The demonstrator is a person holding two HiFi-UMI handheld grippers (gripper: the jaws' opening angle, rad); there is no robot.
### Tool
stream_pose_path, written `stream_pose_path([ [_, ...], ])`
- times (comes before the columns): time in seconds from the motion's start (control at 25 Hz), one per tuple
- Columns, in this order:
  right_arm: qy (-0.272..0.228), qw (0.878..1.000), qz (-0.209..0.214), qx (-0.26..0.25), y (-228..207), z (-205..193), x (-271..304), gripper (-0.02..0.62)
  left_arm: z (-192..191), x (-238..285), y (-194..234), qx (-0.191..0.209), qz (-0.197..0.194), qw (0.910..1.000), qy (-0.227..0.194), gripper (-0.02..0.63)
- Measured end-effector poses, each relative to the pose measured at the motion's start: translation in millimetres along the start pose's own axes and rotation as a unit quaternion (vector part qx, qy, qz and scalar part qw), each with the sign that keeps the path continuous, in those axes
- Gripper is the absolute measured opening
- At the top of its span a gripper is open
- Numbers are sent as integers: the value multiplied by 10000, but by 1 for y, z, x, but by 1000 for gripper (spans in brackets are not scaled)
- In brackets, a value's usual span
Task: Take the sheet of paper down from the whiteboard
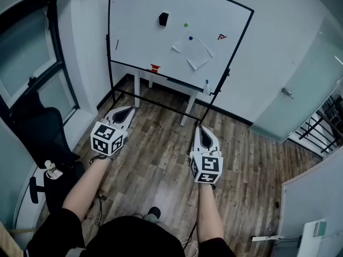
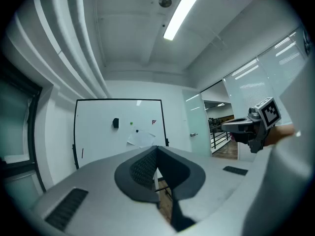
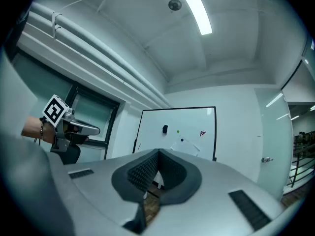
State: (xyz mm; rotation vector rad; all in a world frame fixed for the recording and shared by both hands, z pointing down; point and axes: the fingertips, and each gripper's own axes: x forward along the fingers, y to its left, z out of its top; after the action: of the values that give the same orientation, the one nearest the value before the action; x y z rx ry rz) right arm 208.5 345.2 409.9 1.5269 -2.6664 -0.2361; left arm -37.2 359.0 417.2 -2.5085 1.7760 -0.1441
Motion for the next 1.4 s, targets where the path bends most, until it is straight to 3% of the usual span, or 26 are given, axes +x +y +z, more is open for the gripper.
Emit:
stream_pose_path([
  [0.28,46,9999,153,56,-45,-15,73,21,-5,81,17,-147,-10,9999,-23,20],
  [0.72,167,9998,106,-28,-62,-25,172,21,-19,167,81,-164,-95,9998,15,21],
  [1.4,154,9968,-777,129,-68,-11,388,21,-6,348,223,43,-1274,9918,-121,20],
])
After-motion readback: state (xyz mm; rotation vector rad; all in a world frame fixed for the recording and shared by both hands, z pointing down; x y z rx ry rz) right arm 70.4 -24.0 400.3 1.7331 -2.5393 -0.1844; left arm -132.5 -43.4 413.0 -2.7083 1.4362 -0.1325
